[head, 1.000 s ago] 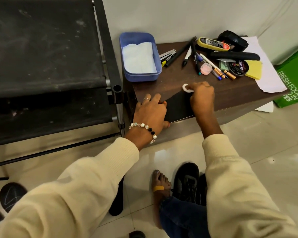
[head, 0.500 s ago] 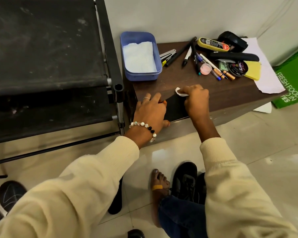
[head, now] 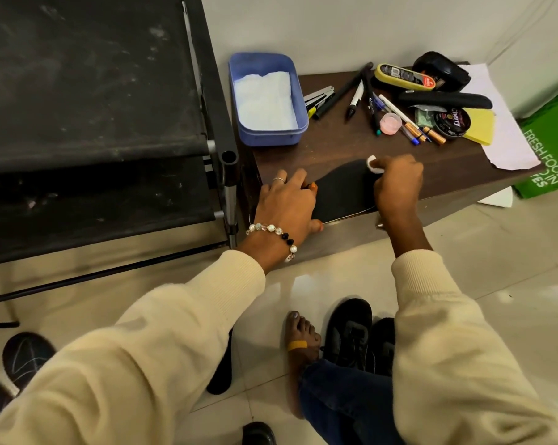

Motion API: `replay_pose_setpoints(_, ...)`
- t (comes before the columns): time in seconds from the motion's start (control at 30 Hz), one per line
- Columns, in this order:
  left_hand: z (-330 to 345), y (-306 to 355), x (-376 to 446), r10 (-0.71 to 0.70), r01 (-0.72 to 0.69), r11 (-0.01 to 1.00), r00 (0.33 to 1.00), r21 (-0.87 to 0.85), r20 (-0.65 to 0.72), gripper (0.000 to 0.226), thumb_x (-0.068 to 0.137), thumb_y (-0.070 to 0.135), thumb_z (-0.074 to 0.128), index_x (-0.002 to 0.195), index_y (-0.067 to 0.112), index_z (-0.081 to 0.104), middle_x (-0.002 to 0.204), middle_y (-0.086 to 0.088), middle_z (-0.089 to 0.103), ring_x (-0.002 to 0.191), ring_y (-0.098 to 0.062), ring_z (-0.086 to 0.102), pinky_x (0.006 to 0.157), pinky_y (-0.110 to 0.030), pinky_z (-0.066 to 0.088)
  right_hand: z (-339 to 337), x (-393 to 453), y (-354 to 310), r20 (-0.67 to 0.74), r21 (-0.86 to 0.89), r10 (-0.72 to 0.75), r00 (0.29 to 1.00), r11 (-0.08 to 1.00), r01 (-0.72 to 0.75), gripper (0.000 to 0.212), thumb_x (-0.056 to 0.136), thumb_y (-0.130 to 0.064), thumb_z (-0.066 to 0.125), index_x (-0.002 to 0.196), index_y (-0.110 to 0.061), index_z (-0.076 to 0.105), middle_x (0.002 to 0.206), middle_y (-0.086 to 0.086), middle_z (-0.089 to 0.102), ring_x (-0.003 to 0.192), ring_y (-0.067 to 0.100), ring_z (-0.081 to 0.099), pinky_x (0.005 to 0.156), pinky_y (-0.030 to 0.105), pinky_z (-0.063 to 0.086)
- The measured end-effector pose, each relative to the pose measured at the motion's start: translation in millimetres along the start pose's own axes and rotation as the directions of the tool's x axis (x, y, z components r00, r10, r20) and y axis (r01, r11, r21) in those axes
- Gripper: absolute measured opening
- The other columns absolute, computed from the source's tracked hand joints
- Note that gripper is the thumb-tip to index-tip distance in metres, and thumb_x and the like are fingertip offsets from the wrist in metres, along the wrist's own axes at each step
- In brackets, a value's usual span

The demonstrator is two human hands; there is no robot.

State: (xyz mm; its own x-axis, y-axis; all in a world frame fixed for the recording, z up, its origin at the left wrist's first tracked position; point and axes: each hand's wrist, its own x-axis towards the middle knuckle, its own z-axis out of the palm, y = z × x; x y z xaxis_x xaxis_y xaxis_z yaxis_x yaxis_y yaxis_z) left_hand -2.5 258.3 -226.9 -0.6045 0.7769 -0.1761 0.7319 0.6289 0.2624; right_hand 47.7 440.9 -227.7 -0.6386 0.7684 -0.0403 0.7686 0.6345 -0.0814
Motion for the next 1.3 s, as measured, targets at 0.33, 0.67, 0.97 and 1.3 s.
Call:
replay_pose_setpoints(0.33,-3.0,-0.8,0.1,-0.005,0.005,1.000,1.000,0.005,0.026,0.065,0.086,0.049,0.063,0.141,0.020,0.046,0.138,-0.003,0.035,0.127,-0.031,0.031,0.100,-0.041,0.039,14.3,-14.3,2.7,-0.061,0.094,-0.263,0.963,0.959,0.268,0.047,0.087,0.004,0.056,0.129,-0.015,0.057,0.134,0.014,0.050,0.118,0.029,0.052,0.101,0.031,0.038)
replay_pose_setpoints(0.67,-0.2,-2.2,-1.5,0.006,-0.006,1.000,1.000,-0.010,0.003,0.062,0.086,0.048,0.062,0.139,0.018,0.048,0.135,-0.002,0.037,0.124,-0.030,0.033,0.097,-0.040,0.039,6.5,4.4,13.0,-0.077,0.103,0.016,0.997,0.995,-0.007,0.046,0.090,0.005,0.053,0.131,-0.014,0.055,0.133,0.017,0.050,0.117,0.033,0.050,0.099,0.037,0.042)
replay_pose_setpoints(0.97,-1.2,0.1,-0.1,-0.009,0.010,1.000,1.000,-0.010,0.013,0.062,0.086,0.048,0.064,0.138,0.019,0.049,0.136,-0.003,0.036,0.126,-0.032,0.032,0.099,-0.041,0.038,10.2,-14.1,20.2,-0.028,0.018,-0.271,0.962,0.962,0.272,0.044,0.088,0.002,0.056,0.129,-0.017,0.058,0.132,0.013,0.051,0.118,0.028,0.051,0.099,0.031,0.038)
replay_pose_setpoints(1.3,-0.2,-2.1,0.1,-0.008,0.008,1.000,1.000,-0.016,0.014,0.062,0.086,0.049,0.063,0.138,0.020,0.048,0.136,-0.003,0.036,0.127,-0.032,0.031,0.099,-0.041,0.038,5.7,3.8,32.1,-0.075,0.077,-0.138,0.988,0.987,0.144,0.045,0.088,0.005,0.053,0.125,-0.018,0.062,0.130,0.010,0.056,0.117,0.028,0.051,0.098,0.032,0.036)
